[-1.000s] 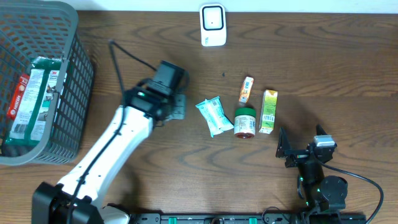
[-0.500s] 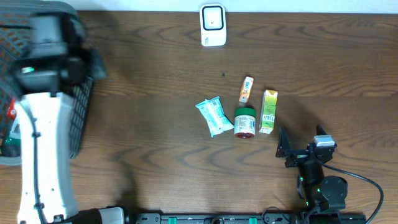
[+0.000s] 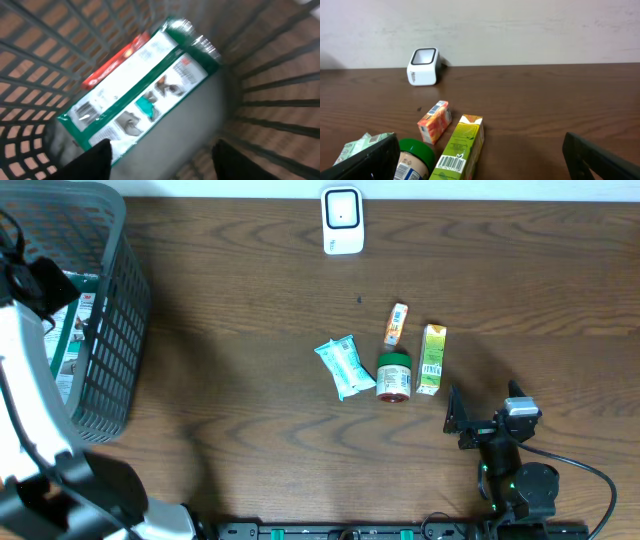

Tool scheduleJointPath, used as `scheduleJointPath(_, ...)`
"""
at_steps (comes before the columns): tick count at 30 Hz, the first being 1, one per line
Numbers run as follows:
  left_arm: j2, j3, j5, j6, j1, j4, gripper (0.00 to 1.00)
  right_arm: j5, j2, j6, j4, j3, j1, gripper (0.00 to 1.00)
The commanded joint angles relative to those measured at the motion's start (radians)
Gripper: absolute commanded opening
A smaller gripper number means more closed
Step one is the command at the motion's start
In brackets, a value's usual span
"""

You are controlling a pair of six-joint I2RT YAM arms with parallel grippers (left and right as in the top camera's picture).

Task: Scan the item barcode
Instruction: 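Move the left gripper into the basket and grasp the green gloves pack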

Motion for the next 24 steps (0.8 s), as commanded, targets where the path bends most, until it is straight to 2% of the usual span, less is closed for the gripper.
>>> scheduleJointPath(1,0.095,-0.007,-0.014,0.077,0.012,-0.006,0.71,-0.004,-0.003,0.013,-0.004,-0.001,0.006,0.99)
scheduleJointPath(15,0.425,-0.008,-0.077,0.179,0.012,0.007,0.77,-0.004,-0.003,0.013,-0.004,-0.001,0.006,0.99)
scheduleJointPath(21,0.513,-0.008,-0.079,0.264,0.012,0.041,0.78,-0.004,-0.003,0.013,-0.004,-0.001,0.006,0.99)
scheduleJointPath(24,0.539,-0.008,-0.124,0.275,0.012,0.063,0.78,-0.004,-0.003,0.013,-0.004,-0.001,0.006,0.99)
